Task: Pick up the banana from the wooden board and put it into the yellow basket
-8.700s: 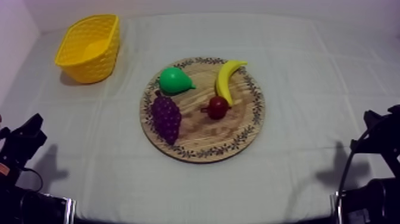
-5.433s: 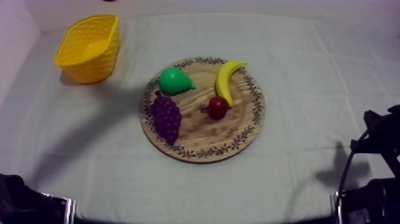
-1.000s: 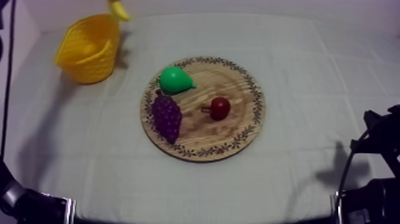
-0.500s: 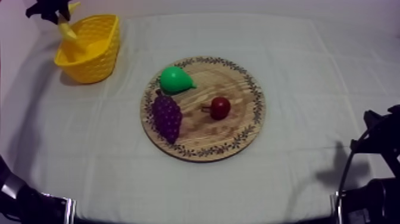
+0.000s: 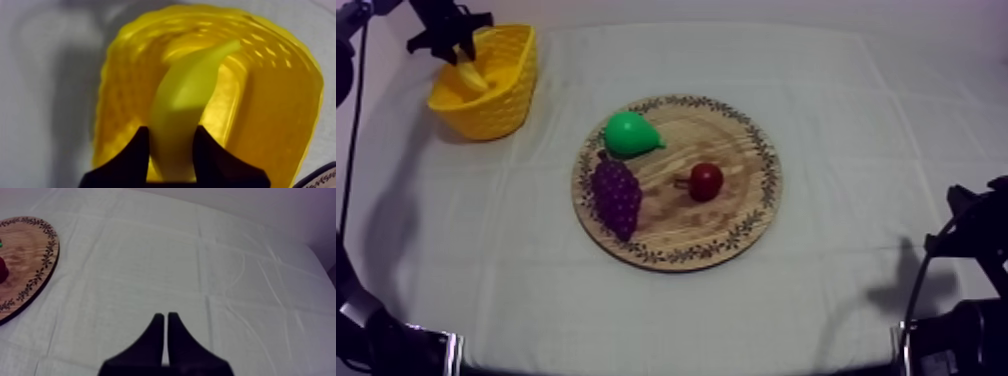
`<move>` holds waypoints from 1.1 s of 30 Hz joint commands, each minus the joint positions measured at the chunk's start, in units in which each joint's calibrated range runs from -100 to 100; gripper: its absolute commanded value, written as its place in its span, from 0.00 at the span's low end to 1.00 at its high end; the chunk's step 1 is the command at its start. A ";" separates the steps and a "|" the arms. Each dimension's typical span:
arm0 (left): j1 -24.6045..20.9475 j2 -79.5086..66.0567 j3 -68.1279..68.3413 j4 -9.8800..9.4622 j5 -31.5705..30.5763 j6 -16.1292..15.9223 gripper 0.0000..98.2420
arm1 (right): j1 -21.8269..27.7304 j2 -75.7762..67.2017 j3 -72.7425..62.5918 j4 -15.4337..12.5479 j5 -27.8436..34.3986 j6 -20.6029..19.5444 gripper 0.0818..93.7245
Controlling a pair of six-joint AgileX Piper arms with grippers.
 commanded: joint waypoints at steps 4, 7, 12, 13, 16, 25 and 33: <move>0.59 2.32 0.31 0.64 -2.12 0.13 0.24 | -0.01 -0.02 -0.03 0.04 -0.02 -0.02 0.00; 0.91 3.13 0.66 0.89 -3.24 0.20 0.27 | -0.01 -0.02 -0.03 0.04 -0.02 -0.02 0.00; 1.22 3.62 0.63 1.11 -4.08 0.15 0.36 | -0.01 -0.02 -0.03 0.04 -0.02 -0.02 0.00; 1.24 3.66 0.58 1.13 -4.14 0.08 0.37 | -0.01 -0.02 -0.03 0.04 -0.02 -0.02 0.00; 1.27 3.51 0.58 1.17 -4.42 -0.21 0.40 | -0.01 -0.02 -0.03 0.04 -0.02 -0.02 0.00; 1.31 0.97 3.85 2.04 -6.63 -1.12 0.31 | -0.01 -0.02 -0.03 0.04 -0.02 -0.02 0.00; 1.29 -11.43 19.67 4.50 -15.01 -3.61 0.02 | -0.01 -0.02 -0.03 0.04 -0.02 -0.02 0.00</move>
